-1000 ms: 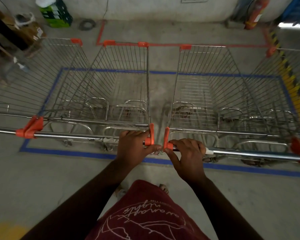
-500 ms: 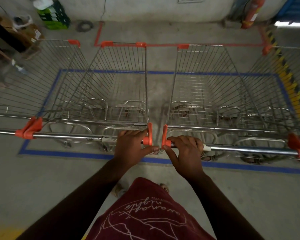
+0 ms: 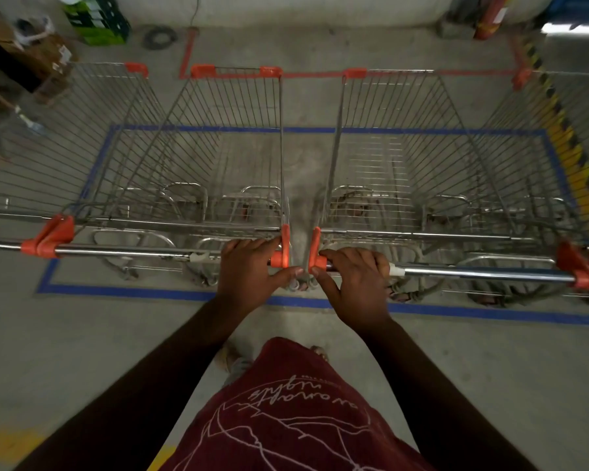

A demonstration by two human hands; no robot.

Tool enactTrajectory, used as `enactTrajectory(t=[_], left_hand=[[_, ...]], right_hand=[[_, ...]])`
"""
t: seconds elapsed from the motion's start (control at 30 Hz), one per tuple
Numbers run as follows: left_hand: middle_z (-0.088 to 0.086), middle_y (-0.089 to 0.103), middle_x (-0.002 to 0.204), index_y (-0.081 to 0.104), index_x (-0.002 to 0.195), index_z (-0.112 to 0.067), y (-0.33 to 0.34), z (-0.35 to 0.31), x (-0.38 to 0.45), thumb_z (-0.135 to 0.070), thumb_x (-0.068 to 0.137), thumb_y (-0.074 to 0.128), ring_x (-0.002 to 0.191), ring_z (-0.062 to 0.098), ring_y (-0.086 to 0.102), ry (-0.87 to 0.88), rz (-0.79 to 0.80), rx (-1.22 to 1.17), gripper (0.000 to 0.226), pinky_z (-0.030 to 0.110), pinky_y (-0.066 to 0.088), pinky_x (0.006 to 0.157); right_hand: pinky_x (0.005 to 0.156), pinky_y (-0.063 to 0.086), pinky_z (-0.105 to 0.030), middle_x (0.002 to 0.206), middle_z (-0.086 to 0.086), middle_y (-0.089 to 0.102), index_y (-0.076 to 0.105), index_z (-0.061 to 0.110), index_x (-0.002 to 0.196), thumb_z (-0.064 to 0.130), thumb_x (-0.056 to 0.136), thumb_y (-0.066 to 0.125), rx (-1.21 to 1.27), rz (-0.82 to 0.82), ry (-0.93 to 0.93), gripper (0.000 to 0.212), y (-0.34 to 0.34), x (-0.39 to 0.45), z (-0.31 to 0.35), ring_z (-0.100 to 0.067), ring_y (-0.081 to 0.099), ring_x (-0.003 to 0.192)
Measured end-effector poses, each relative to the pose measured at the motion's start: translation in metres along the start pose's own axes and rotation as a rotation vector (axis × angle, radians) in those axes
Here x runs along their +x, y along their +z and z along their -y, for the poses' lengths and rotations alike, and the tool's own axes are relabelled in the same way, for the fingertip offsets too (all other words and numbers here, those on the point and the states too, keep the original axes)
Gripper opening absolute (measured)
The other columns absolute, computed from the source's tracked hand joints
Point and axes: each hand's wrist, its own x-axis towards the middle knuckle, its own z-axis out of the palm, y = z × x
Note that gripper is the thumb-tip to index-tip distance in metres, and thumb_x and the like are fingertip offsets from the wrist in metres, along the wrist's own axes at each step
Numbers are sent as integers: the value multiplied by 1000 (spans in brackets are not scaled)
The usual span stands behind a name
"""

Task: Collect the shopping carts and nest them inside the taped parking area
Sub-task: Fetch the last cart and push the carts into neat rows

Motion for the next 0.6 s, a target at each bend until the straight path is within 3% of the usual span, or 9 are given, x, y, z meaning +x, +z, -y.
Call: enactTrajectory(t=[0.33,0.43,0.53,0.6], left_hand=[[-10,73,94,67,128,-31,2,-4,0,-89,76,53,93,17,67,-55,7,-36,79,42,40,92],[-10,70,114,59,137,-32,2,-2,1,-86,77,55,110,15,64,-61,30,-99,81,42,35,100],[-6,54,142,51,145,-30,-2,-3,0,-75,78,60,132,17,51,-74,45,-248,81,46,29,108],[-4,48,148,50,145,-26,-5,-6,0,-64,80,65,138,18,46,-71,43,-350,77,48,29,110]], right_hand=[[97,36,-43,103,11,71,74,31,114,61,98,57,0,22,28,37,-1,5,6,-18,61,100],[101,38,-46,114,10,71,72,30,123,59,97,61,9,34,18,40,-5,4,5,-19,63,107],[111,34,-50,131,8,68,68,28,132,56,96,65,21,2,44,47,-15,-1,12,-19,60,125],[115,29,-43,135,7,66,68,26,133,53,96,64,37,-31,68,46,-24,-5,17,-19,56,131]])
